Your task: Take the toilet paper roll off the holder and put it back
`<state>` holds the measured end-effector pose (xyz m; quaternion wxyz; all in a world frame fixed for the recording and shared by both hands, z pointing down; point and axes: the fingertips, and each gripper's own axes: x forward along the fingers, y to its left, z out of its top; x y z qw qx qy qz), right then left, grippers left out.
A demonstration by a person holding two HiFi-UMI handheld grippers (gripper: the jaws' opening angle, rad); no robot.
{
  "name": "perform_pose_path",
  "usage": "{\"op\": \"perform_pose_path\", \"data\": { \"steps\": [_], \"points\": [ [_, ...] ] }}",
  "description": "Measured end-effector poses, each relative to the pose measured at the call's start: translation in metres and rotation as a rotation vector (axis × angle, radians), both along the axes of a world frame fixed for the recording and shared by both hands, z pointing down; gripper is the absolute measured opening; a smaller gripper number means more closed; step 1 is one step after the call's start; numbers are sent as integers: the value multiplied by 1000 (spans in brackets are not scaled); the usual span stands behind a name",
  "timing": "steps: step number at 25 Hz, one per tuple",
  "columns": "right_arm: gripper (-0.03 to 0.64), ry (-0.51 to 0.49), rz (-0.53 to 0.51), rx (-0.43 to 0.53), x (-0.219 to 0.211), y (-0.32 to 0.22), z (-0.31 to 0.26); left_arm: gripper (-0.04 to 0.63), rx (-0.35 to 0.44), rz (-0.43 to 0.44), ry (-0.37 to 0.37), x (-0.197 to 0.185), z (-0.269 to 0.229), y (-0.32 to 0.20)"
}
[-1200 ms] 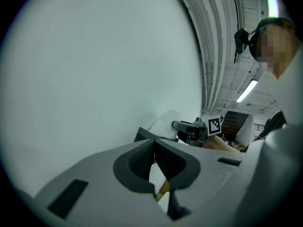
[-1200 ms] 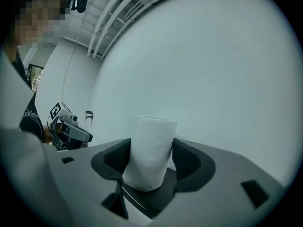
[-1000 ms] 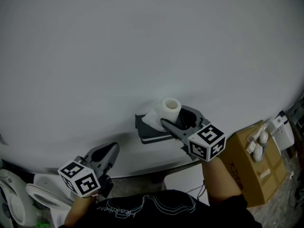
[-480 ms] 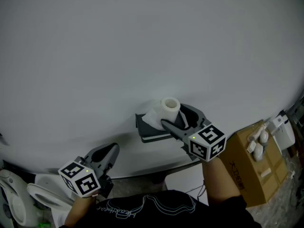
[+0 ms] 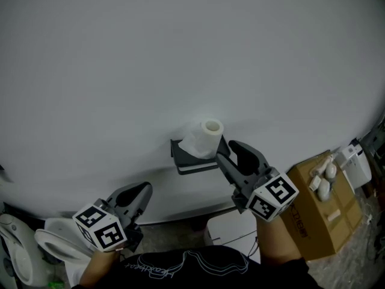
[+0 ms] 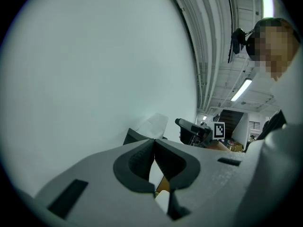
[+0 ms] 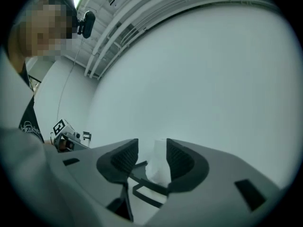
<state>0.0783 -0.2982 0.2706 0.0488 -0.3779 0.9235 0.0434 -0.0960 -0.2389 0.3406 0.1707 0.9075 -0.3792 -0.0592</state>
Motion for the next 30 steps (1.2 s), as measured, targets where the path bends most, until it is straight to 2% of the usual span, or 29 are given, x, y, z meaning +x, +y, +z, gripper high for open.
{"op": "perform_pose_path", "data": {
  "steps": [3, 9, 14, 21, 30],
  "points": [
    [113, -27, -14, -10, 0, 22, 5, 5, 1, 19, 5, 4, -3, 11],
    [10, -14, -35, -53, -6, 63, 37, 5, 22, 63, 19, 18, -8, 39],
    [5, -24, -77, -143, -18, 87, 71, 5, 24, 111, 33, 24, 3, 54],
    [6, -35, -110, -251, -28, 117, 113, 5, -34, 98, 38, 19, 30, 71],
    [5, -27, -154, -281, -41, 145, 130, 5, -64, 89, 43, 13, 45, 93]
  ]
}}
